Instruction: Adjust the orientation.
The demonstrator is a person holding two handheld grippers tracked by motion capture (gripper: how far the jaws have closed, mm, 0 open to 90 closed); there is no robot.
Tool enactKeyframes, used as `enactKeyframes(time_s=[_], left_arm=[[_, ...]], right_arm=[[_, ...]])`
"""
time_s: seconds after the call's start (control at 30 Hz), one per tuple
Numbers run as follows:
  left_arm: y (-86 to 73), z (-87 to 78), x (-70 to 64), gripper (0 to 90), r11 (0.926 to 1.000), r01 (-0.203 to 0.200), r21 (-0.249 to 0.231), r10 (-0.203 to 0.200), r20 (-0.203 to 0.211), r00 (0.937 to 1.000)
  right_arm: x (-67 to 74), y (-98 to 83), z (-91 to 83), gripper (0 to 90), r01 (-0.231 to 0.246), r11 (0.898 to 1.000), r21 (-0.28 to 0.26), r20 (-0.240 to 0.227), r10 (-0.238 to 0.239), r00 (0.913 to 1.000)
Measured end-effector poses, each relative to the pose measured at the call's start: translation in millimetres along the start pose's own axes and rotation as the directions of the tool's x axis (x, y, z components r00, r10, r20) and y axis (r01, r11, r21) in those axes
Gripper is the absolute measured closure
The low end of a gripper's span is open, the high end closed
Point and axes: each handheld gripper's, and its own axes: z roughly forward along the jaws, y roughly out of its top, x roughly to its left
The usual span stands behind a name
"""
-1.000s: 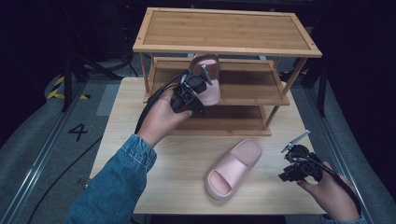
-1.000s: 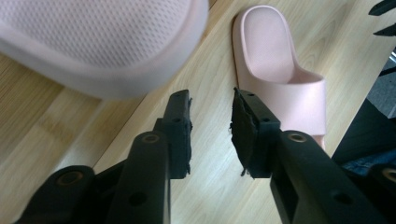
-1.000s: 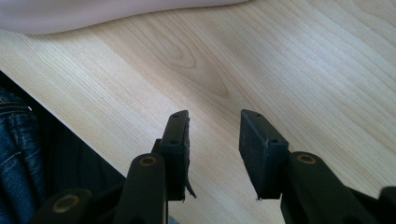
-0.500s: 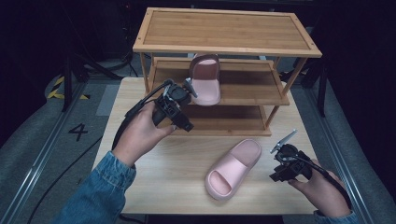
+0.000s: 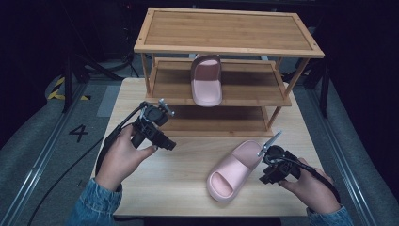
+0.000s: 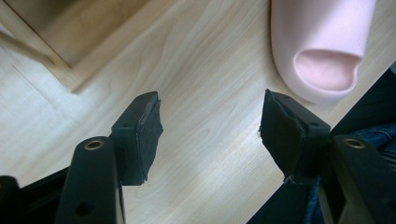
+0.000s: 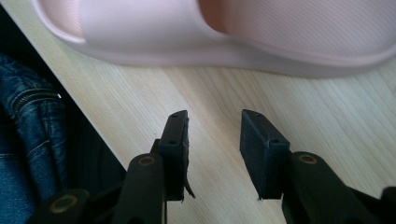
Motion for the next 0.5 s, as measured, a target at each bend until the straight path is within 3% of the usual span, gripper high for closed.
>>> enactKeyframes(time_s=[0.27, 0.33, 0.4, 0.47, 0.5], left_arm=[[-32.2, 31.1, 11.0, 37.8, 0.9970, 0.072, -0.026, -0.073, -0.041, 0.9965], [-33.2, 37.9, 13.9, 37.2, 0.9961, 0.088, 0.010, -0.087, -0.046, 0.9951], [-35.9, 39.0, 16.3, 37.2, 0.9956, 0.093, 0.008, -0.092, -0.071, 0.9932], [-38.1, 39.7, 20.9, 37.0, 0.9959, 0.088, 0.019, -0.087, -0.068, 0.9939], [-40.0, 41.5, 21.9, 37.0, 0.9940, 0.108, 0.012, -0.107, -0.055, 0.9927]], right_arm=[[10.9, 12.6, 13.4, 65.9, 0.062, 0.998, 0.028, -0.026, -0.061, 0.9978], [13.2, 16.3, 16.9, 67.2, 0.086, 0.996, 0.033, -0.039, -0.085, 0.9956], [17.4, 20.0, 21.5, 69.0, 0.109, 0.994, 0.032, -0.047, -0.107, 0.9931], [20.9, 22.7, 23.8, 70.1, 0.121, 0.992, 0.040, -0.057, -0.118, 0.9913], [22.4, 23.9, 25.4, 70.5, 0.126, 0.991, 0.040, -0.060, -0.123, 0.9906]])
